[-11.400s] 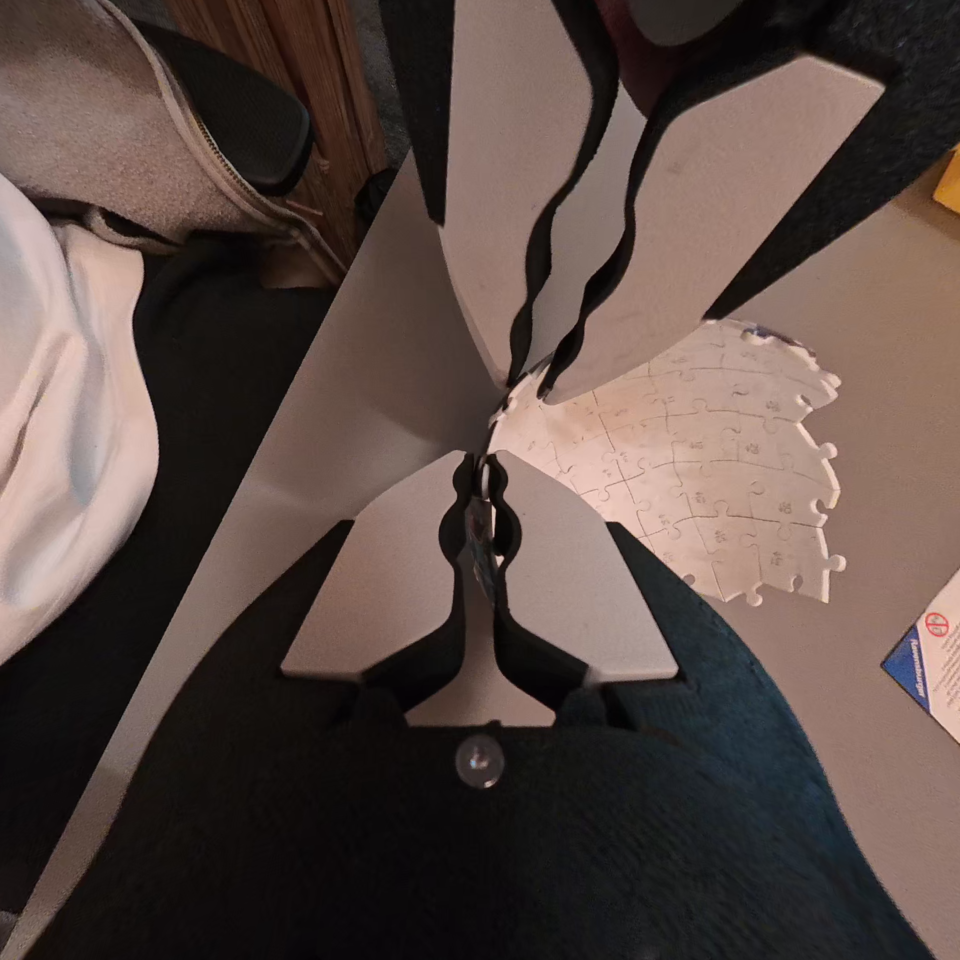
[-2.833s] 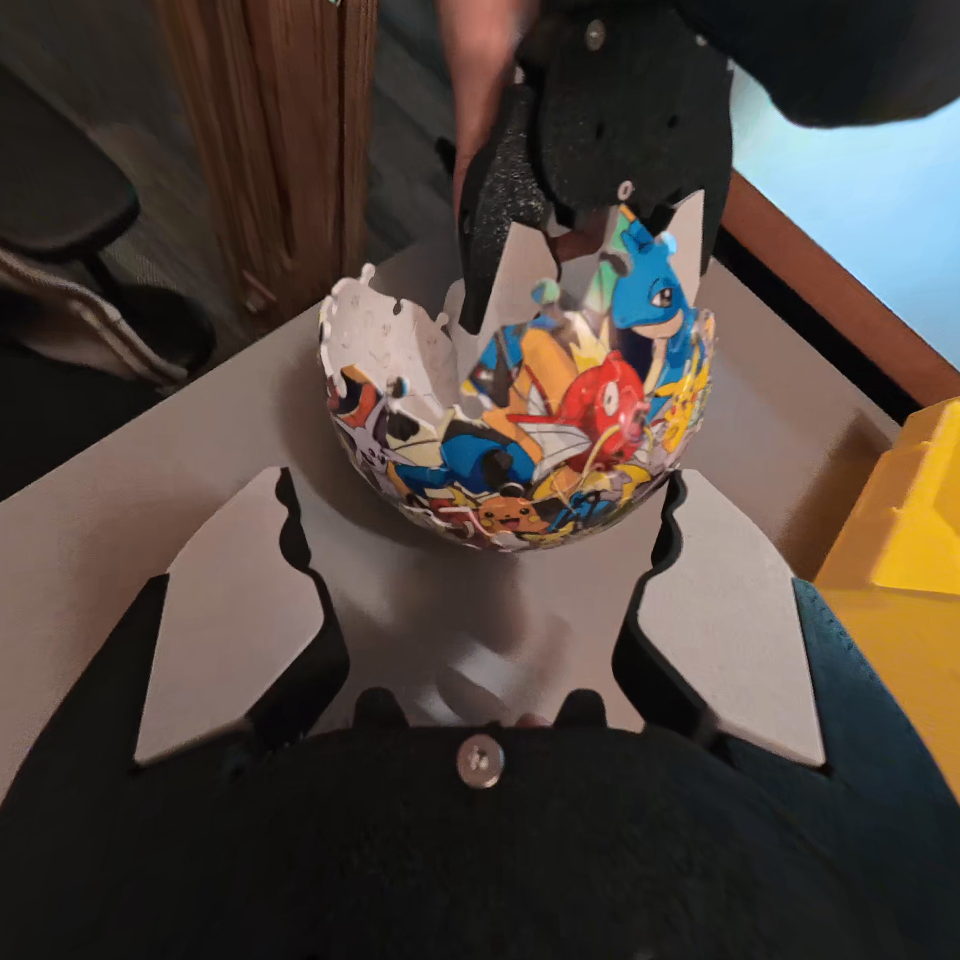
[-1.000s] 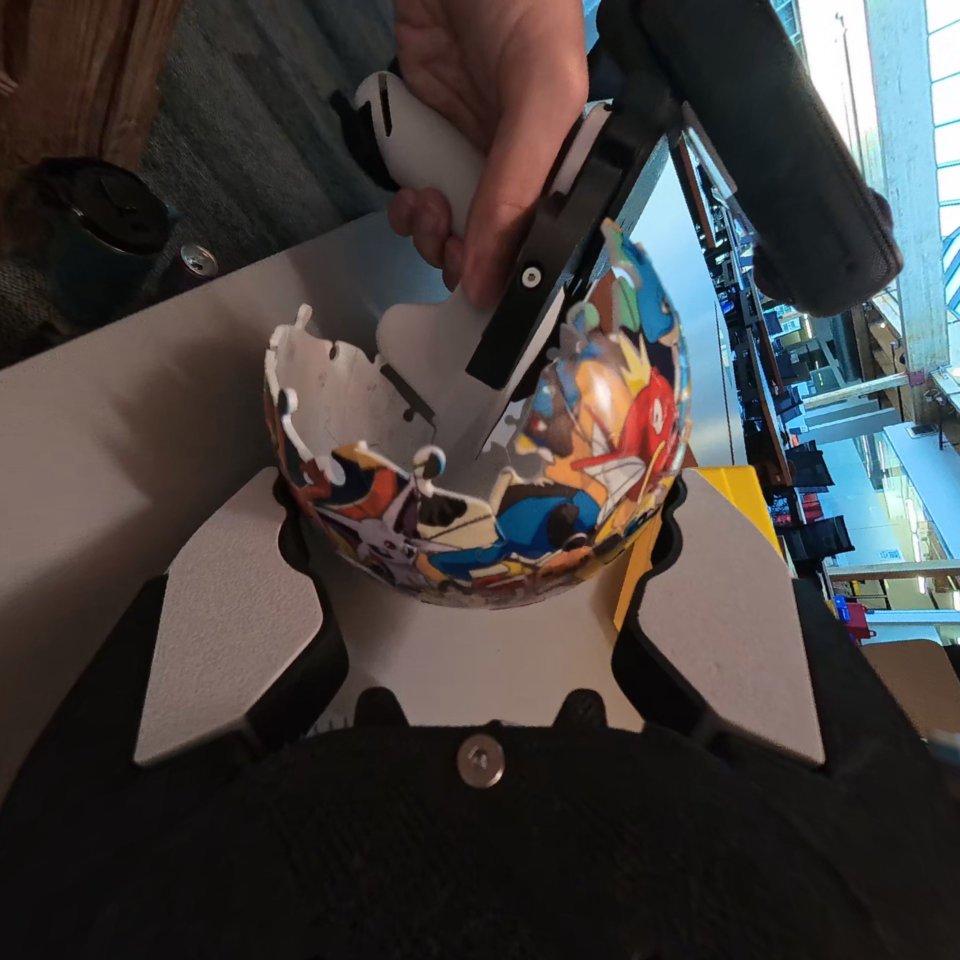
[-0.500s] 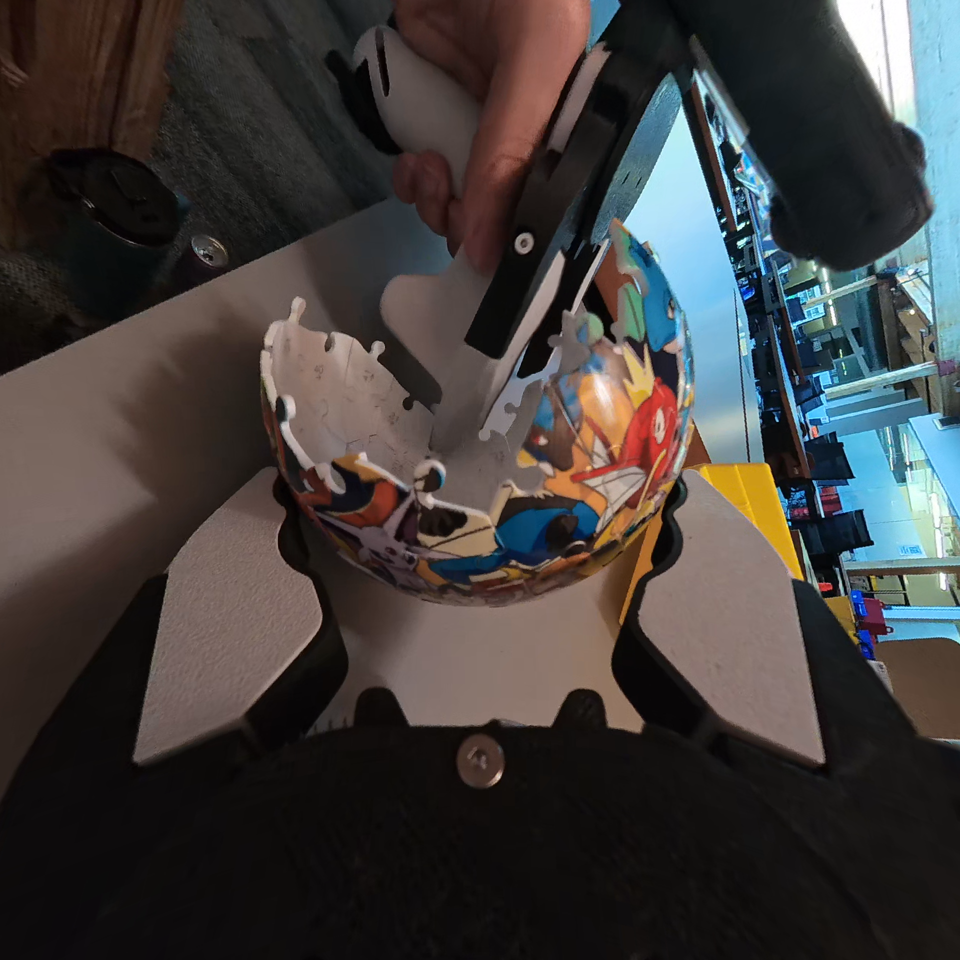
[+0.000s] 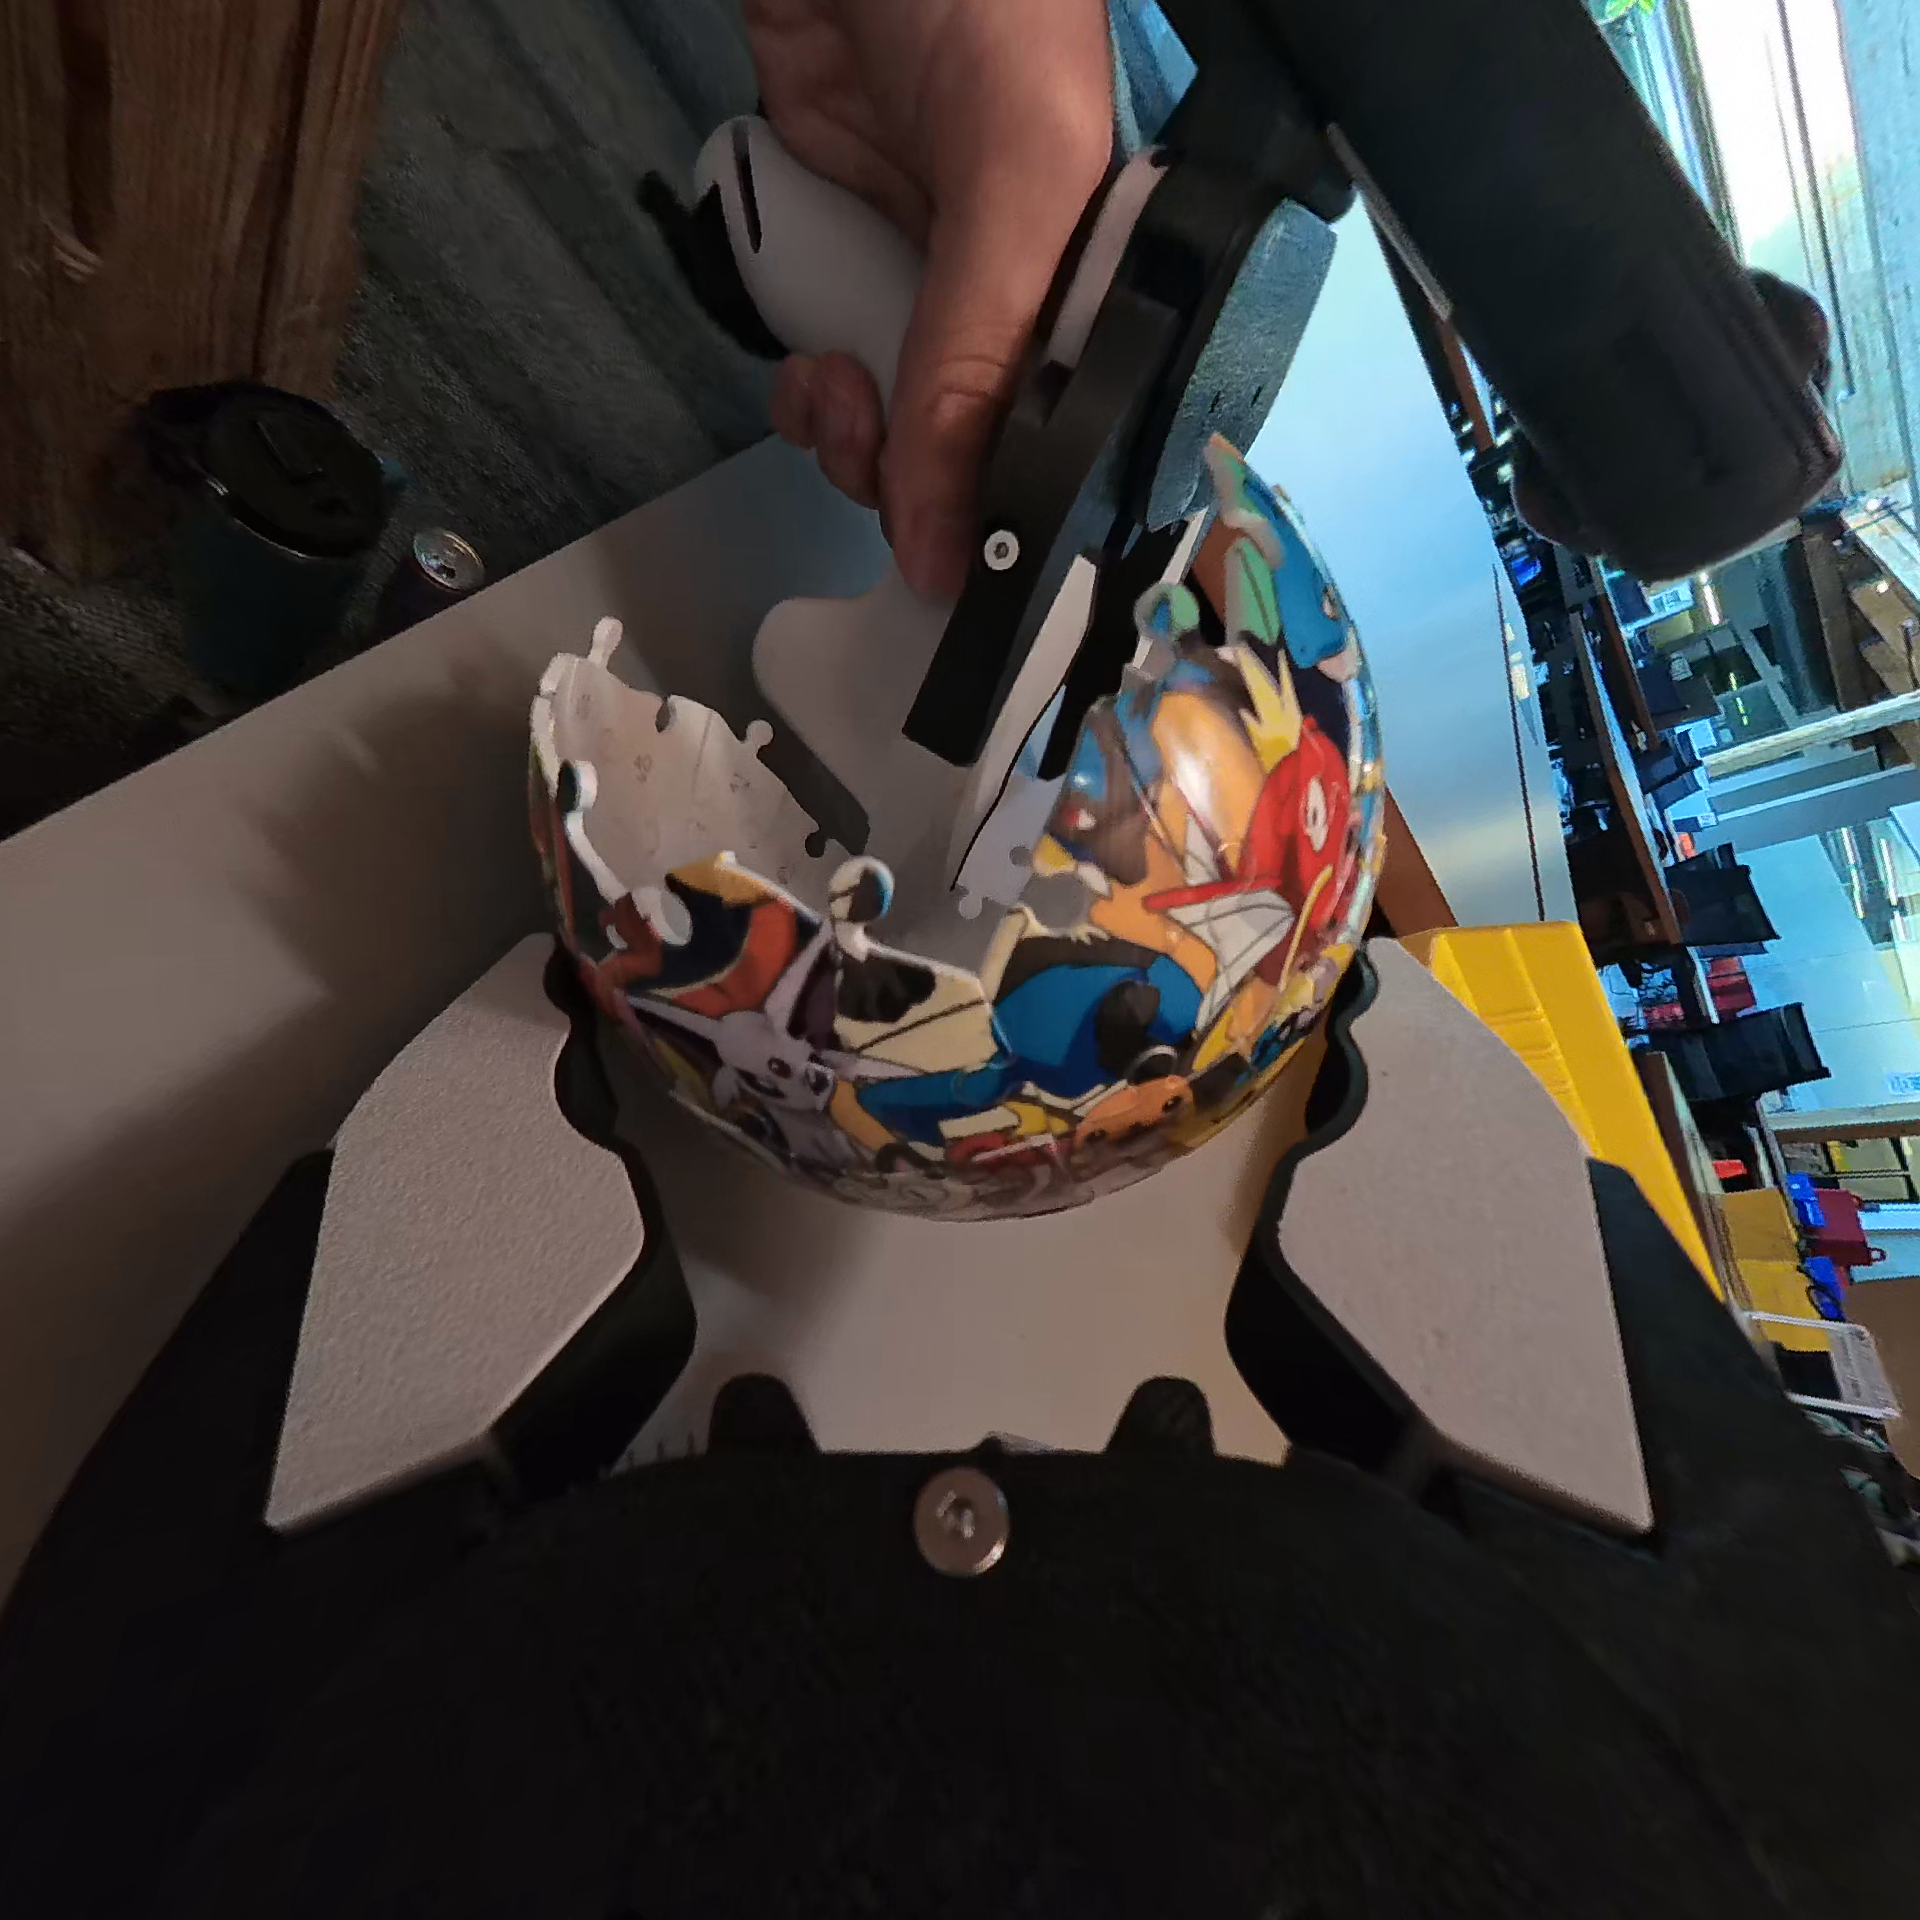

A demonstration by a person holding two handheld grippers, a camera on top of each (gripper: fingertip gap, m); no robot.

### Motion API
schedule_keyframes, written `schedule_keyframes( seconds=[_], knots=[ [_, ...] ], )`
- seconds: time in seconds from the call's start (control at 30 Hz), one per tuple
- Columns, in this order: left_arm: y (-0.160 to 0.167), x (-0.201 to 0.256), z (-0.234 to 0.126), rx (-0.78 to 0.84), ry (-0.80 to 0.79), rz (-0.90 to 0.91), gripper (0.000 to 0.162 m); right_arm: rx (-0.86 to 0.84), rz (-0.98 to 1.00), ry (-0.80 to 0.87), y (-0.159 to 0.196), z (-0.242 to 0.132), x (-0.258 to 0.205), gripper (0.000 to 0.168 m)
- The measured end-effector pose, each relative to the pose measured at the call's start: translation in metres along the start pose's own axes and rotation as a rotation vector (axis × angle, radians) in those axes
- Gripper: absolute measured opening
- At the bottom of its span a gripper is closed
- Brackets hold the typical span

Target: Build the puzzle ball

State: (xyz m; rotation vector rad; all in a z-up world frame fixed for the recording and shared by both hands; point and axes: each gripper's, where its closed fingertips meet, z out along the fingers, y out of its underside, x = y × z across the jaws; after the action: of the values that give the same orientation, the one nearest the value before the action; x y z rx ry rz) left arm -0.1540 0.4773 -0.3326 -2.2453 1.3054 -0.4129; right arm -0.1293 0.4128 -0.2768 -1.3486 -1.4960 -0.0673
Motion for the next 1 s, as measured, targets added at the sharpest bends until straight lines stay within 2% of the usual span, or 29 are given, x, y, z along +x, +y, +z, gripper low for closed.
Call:
schedule_keyframes(
  seconds=[0.03,0.1,0.17,0.7,0.93,1.0],
  knots=[
    [0.0,0.001,0.0,0.006,0.004,-0.002,0.097,0.002,0.007,-0.001,0.0,0.0,0.0,0.131],
    [-0.002,0.004,0.0,0.031,0.035,-0.033,0.092,0.002,0.007,-0.002,0.001,0.0,0.0,0.131],
    [-0.005,0.01,-0.001,0.067,0.09,-0.069,0.094,-0.009,0.002,-0.002,0.003,-0.001,0.0,0.131],
    [-0.002,0.008,0.002,-0.017,0.024,0.046,0.097,0.003,0.048,-0.016,0.004,0.0,0.0,0.132],
    [-0.006,0.02,0.001,-0.043,0.072,0.18,0.074,0.056,0.123,-0.028,0.001,0.003,0.002,0.134],
    [-0.006,0.015,0.002,-0.036,0.07,0.159,0.08,0.061,0.121,-0.028,0.001,0.003,0.002,0.133]
  ],
)
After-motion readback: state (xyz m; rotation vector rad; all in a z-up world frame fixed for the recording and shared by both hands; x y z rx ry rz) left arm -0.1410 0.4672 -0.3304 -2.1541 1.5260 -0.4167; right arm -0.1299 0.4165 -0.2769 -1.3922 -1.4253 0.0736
